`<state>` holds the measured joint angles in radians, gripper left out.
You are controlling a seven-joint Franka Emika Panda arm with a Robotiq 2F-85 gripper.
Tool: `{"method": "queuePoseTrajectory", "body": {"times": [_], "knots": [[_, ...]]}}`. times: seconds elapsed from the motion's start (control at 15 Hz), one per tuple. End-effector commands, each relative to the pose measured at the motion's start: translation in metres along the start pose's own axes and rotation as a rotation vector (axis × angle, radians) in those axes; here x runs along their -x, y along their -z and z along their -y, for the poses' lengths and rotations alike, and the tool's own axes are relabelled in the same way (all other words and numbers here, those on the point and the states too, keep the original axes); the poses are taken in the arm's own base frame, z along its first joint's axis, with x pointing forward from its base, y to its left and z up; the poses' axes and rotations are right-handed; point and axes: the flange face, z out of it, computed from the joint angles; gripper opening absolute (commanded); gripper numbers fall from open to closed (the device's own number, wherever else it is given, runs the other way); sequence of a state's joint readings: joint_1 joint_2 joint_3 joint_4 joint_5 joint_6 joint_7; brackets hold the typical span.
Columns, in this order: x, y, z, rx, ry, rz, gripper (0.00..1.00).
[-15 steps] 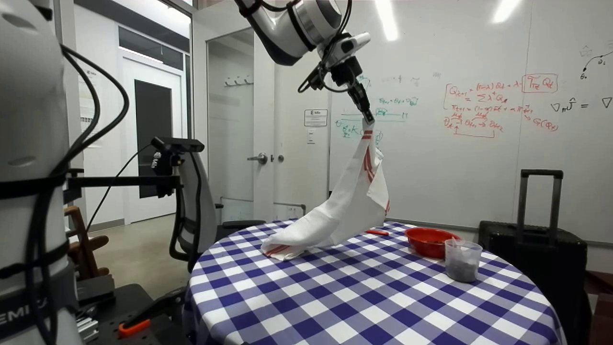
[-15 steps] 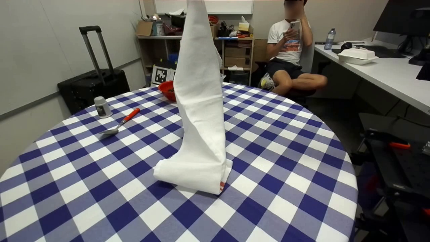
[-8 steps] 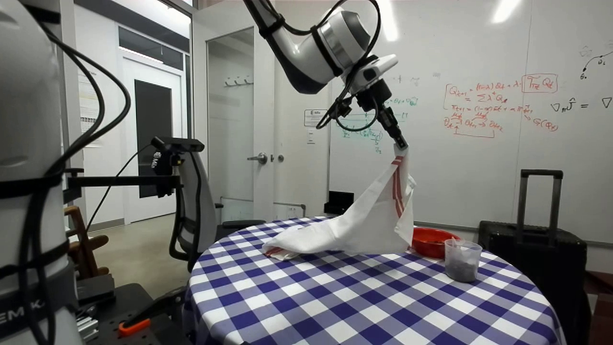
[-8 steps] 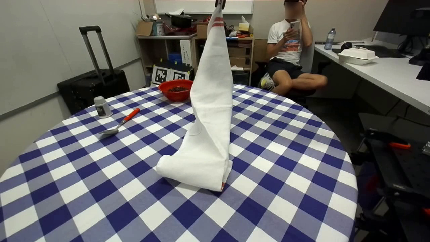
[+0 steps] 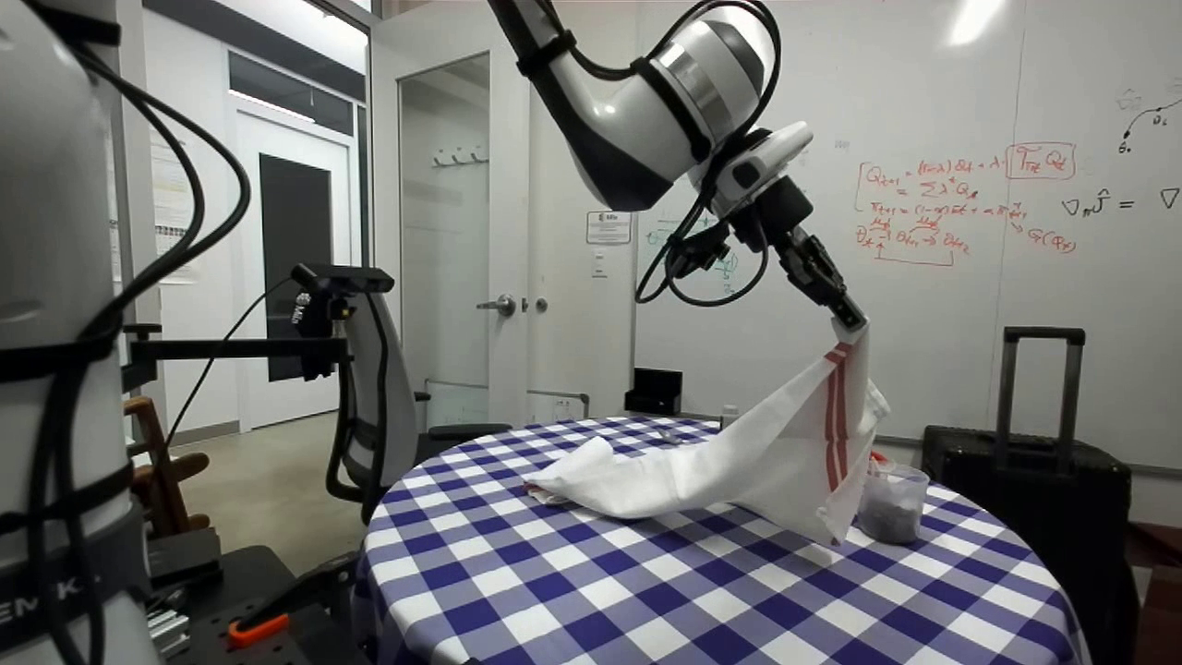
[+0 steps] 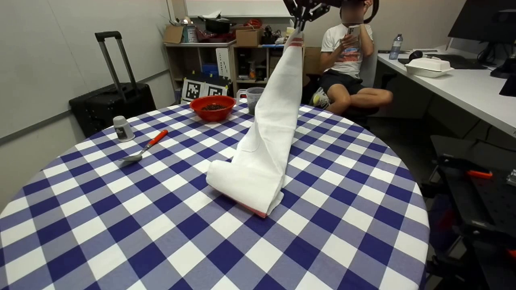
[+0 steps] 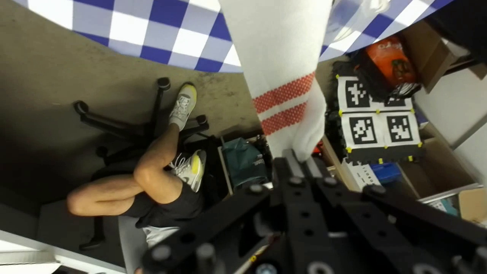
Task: Unfold the dish cloth on the table
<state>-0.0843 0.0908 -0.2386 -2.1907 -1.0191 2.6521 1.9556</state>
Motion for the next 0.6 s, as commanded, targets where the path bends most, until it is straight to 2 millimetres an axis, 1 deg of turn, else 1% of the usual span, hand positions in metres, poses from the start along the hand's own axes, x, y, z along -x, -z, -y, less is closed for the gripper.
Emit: {"method": "queuePoseTrajectory", "body": {"times": [0.0, 0.27, 0.47, 0.53], "knots": [[-0.016, -0.011, -0.043, 0.034, -0.078, -0.047, 0.01], [-0.039, -0.031, -0.08, 0.078, -0.152, -0.115, 0.01], [-0.052, -0.042, -0.101, 0.11, -0.194, -0.154, 0.01], [-0.054, -0.045, -0.107, 0.126, -0.211, -0.158, 0.01]]}}
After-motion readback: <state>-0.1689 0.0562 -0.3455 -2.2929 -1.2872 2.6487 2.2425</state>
